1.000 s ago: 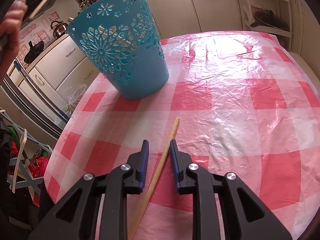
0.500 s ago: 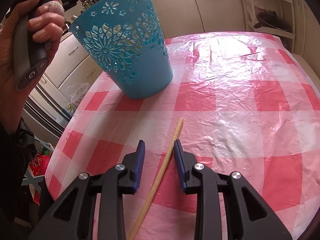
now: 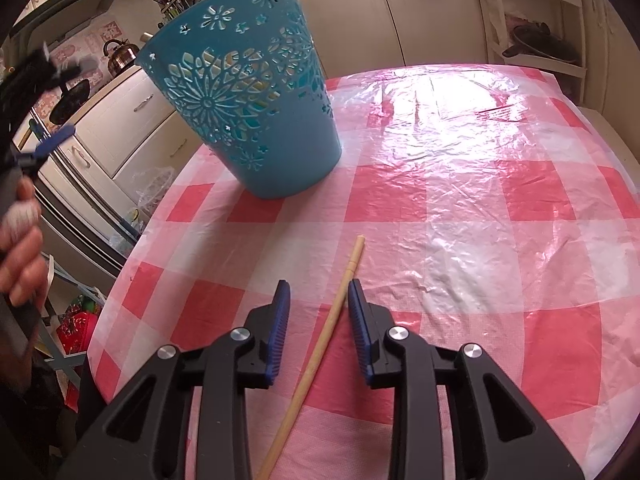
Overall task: Organize utensils
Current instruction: 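Close the right gripper on the last wooden stick on the table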
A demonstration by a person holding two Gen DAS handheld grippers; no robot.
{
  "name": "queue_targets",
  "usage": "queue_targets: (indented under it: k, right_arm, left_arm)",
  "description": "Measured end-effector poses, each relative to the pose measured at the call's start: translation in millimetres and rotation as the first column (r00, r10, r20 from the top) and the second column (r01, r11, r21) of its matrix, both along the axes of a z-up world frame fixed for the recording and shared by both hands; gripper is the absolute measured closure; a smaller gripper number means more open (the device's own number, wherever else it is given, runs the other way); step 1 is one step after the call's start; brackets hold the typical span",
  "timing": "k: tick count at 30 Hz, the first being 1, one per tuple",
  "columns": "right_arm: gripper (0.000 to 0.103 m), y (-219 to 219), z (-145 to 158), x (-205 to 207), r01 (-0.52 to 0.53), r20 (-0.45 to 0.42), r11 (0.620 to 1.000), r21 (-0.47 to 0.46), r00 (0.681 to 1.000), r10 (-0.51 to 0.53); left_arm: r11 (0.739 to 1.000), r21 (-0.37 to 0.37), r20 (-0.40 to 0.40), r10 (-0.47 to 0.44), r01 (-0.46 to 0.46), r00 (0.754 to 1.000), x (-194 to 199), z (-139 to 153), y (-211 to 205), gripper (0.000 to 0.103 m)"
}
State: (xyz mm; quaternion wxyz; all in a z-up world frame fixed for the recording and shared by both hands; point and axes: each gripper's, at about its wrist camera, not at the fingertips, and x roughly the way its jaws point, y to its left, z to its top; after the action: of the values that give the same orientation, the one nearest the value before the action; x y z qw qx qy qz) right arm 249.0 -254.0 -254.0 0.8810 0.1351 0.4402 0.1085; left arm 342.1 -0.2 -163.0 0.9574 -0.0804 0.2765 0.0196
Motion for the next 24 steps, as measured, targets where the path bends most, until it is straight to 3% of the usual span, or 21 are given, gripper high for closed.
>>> queue_targets:
  k: [2,7,9,17,21,24]
  right_arm:
    - [0.073,5,1,1,0.012,0.000,1.000,-0.028,1.000,-0.012]
    - [0.077,31,4,4,-0.037,0.002,0.982,-0.184,0.999,0.038]
    - [0.091,40,3,5,-0.090,0.000,0.970,-0.226,0.996,0.092]
    - [0.088,60,3,7,-0.133,-0.030,0.930,-0.343,0.991,0.131]
    - [0.095,52,3,6,-0.117,-0.029,0.953,-0.279,0.993,0.113]
    - [0.097,36,3,7,-0.093,-0.046,0.981,-0.170,0.995,0.087]
  left_arm:
    - [1.000,0.018,-0.111,0.008,-0.006,0.994,0,-37,8,0.013]
    - [0.995,0.039,-0.234,-0.082,0.094,0.969,4,-84,-7,0.013]
    - [0.988,0.079,-0.249,-0.108,0.132,0.962,6,-91,-19,0.013]
    - [0.980,0.109,-0.269,-0.129,0.164,0.954,9,-97,-29,0.012]
    - [0.979,0.116,-0.286,-0.127,0.166,0.950,10,-100,-33,0.012]
    - [0.979,0.114,-0.297,-0.129,0.169,0.946,12,-101,-34,0.012]
